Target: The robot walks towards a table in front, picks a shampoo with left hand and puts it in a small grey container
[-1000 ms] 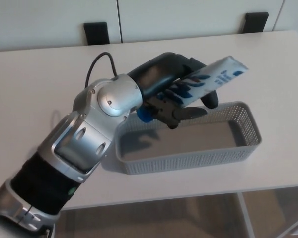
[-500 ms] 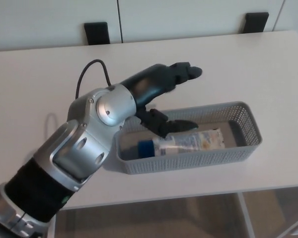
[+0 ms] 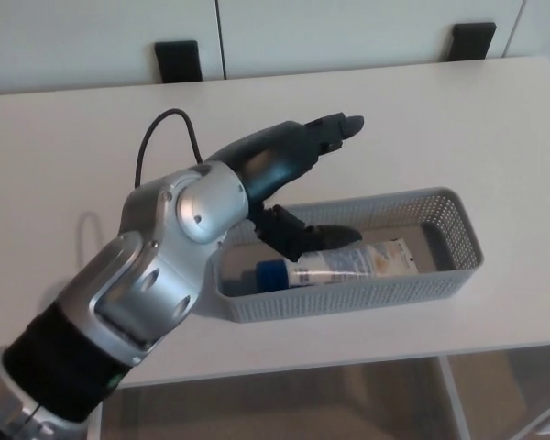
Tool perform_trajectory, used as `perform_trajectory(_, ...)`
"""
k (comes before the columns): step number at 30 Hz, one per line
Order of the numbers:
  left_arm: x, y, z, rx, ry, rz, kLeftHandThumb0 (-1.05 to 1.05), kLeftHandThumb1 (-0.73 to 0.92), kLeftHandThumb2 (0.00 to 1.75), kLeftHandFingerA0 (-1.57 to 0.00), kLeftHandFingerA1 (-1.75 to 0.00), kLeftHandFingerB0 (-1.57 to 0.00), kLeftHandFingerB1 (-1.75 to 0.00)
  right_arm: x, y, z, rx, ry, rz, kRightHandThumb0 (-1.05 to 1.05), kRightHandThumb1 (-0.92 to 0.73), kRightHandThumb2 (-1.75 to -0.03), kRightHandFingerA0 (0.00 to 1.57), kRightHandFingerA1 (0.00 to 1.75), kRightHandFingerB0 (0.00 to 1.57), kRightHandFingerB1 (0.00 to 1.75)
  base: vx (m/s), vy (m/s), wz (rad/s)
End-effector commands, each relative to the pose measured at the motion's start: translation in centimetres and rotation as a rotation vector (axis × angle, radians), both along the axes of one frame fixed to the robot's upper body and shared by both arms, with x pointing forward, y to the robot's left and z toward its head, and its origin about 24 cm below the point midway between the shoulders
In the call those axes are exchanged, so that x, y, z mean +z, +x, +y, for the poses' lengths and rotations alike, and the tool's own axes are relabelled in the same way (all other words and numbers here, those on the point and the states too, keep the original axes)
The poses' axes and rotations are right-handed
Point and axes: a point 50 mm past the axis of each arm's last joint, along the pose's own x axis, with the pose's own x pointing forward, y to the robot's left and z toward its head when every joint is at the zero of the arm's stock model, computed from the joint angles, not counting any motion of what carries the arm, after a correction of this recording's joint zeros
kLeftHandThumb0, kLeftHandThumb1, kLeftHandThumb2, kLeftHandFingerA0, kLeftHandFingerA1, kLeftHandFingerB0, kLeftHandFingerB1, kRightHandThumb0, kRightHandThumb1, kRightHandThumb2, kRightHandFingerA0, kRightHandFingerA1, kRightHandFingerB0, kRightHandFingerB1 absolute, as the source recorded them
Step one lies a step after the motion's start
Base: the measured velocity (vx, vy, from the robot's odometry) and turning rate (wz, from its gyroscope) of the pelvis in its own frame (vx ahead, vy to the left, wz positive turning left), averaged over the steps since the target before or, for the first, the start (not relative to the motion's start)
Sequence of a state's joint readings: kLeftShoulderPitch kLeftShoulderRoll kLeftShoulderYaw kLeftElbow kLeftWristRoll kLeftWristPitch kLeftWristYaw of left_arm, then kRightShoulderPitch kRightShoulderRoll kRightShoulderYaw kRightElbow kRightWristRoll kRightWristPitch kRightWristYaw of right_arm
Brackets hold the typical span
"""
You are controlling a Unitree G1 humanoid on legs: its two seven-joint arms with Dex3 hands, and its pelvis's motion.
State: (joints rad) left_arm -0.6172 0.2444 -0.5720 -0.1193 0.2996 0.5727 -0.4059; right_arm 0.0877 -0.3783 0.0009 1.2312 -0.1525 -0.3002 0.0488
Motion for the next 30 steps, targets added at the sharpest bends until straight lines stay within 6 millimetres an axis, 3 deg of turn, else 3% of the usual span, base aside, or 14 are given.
perform_trajectory(1, 4.2, -1.7, 0.2, -0.088, 0.040, -0.227, -0.84, 0.49, 0.87, 0.00, 0.00, 0.00, -0.07, 0.2, -0.3, -0.5, 0.002, -0.011, 0.024, -0.35, -0.72, -0.61, 0.59, 0.44, 0.48, 0.38, 0.00, 0.000, 0.00)
perform_trajectory(5, 6.2, -3.4, 0.3, -0.154, 0.009, -0.320, -0.77, 0.42, 0.75, 0.00, -0.06, 0.00, -0.15, 0.1, -0.3, -0.4, 0.003, -0.002, 0.020, -0.34, -0.72, -0.61, 0.58, 0.44, 0.48, 0.39, 0.00, 0.000, 0.00)
perform_trajectory(10, 10.7, -9.3, 2.4, -0.266, -0.088, -0.477, -0.66, 0.41, 0.78, -0.05, -0.10, -0.05, -0.34, 0.1, -0.2, -0.4, 0.015, -0.010, 0.020, -0.35, -0.72, -0.61, 0.59, 0.45, 0.48, 0.39, 0.00, 0.000, 0.00)
perform_trajectory(11, 11.1, -10.4, 2.9, -0.281, -0.103, -0.499, -0.70, 0.43, 0.75, -0.11, -0.04, -0.12, -0.36, 0.1, -0.3, -0.4, 0.016, -0.011, 0.023, -0.35, -0.72, -0.61, 0.59, 0.45, 0.48, 0.39, 0.00, 0.000, 0.00)
perform_trajectory(13, 11.1, -12.4, 3.7, -0.310, -0.141, -0.517, -0.67, 0.41, 0.74, -0.11, -0.13, -0.11, -0.37, 0.1, -0.7, -0.6, 0.016, -0.015, 0.039, -0.35, -0.72, -0.61, 0.60, 0.45, 0.49, 0.39, 0.00, 0.000, 0.00)
perform_trajectory(14, 11.1, -12.9, 4.0, -0.324, -0.149, -0.526, -0.59, 0.51, 0.57, -0.11, -0.25, -0.11, -0.29, 0.1, -0.8, -0.6, 0.014, -0.016, 0.044, -0.34, -0.72, -0.61, 0.60, 0.44, 0.49, 0.39, 0.00, 0.000, 0.00)
perform_trajectory(15, 11.2, -13.2, 4.3, -0.338, -0.155, -0.537, -0.59, 0.51, 0.57, -0.11, -0.25, -0.11, -0.29, 0.1, -0.8, -0.6, 0.012, -0.016, 0.049, -0.34, -0.72, -0.61, 0.60, 0.44, 0.49, 0.39, 0.00, 0.000, 0.00)
perform_trajectory(16, 10.9, -14.2, 5.2, -0.389, -0.182, -0.571, -0.58, 0.51, 0.55, -0.20, -0.30, -0.17, -0.29, 0.1, -0.9, -0.7, 0.017, -0.018, 0.050, -0.32, -0.73, -0.61, 0.60, 0.45, 0.49, 0.39, 0.00, 0.000, 0.00)
perform_trajectory(17, 10.7, -15.0, 5.8, -0.419, -0.206, -0.582, -0.30, 0.29, 0.88, -0.06, -0.51, -0.06, -0.50, 0.2, -0.9, -0.8, 0.017, -0.021, 0.052, -0.33, -0.72, -0.61, 0.62, 0.45, 0.50, 0.39, 0.00, 0.000, 0.00)
perform_trajectory(20, 8.8, -17.2, 7.4, -0.457, -0.317, -0.508, -0.29, 0.33, 0.90, -0.08, -0.52, -0.08, -0.50, 0.1, -1.0, -0.8, 0.007, -0.018, 0.059, -0.34, -0.70, -0.61, 0.63, 0.45, 0.51, 0.39, 0.00, 0.000, 0.00)
perform_trajectory(21, 8.1, -17.8, 7.8, -0.449, -0.341, -0.475, -0.55, 0.55, 0.58, -0.25, -0.30, -0.24, -0.30, 0.0, -1.1, -0.7, 0.008, -0.016, 0.061, -0.33, -0.70, -0.61, 0.64, 0.45, 0.51, 0.39, 0.00, 0.000, 0.00)
perform_trajectory(25, 5.1, -21.3, 9.4, -0.331, -0.419, -0.296, -0.60, 0.57, 0.57, -0.34, -0.32, -0.32, -0.31, -0.2, -1.7, -0.5, 0.018, -0.021, 0.077, -0.33, -0.71, -0.61, 0.64, 0.45, 0.50, 0.39, 0.00, 0.000, 0.00)
perform_trajectory(26, 4.3, -22.2, 9.8, -0.283, -0.451, -0.209, -0.63, 0.47, 0.84, -0.32, -0.48, -0.22, -0.42, -0.1, -1.8, -0.5, 0.026, -0.019, 0.071, -0.33, -0.72, -0.61, 0.64, 0.47, 0.49, 0.39, 0.00, 0.000, 0.00)
perform_trajectory(30, -0.2, -25.0, 13.4, -0.135, -0.489, 0.208, -0.68, 0.51, 0.86, -0.29, -0.45, -0.28, -0.45, -0.2, -2.3, -0.6, 0.025, -0.037, 0.097, -0.36, -0.72, -0.61, 0.62, 0.46, 0.47, 0.38, 0.00, 0.000, 0.00)
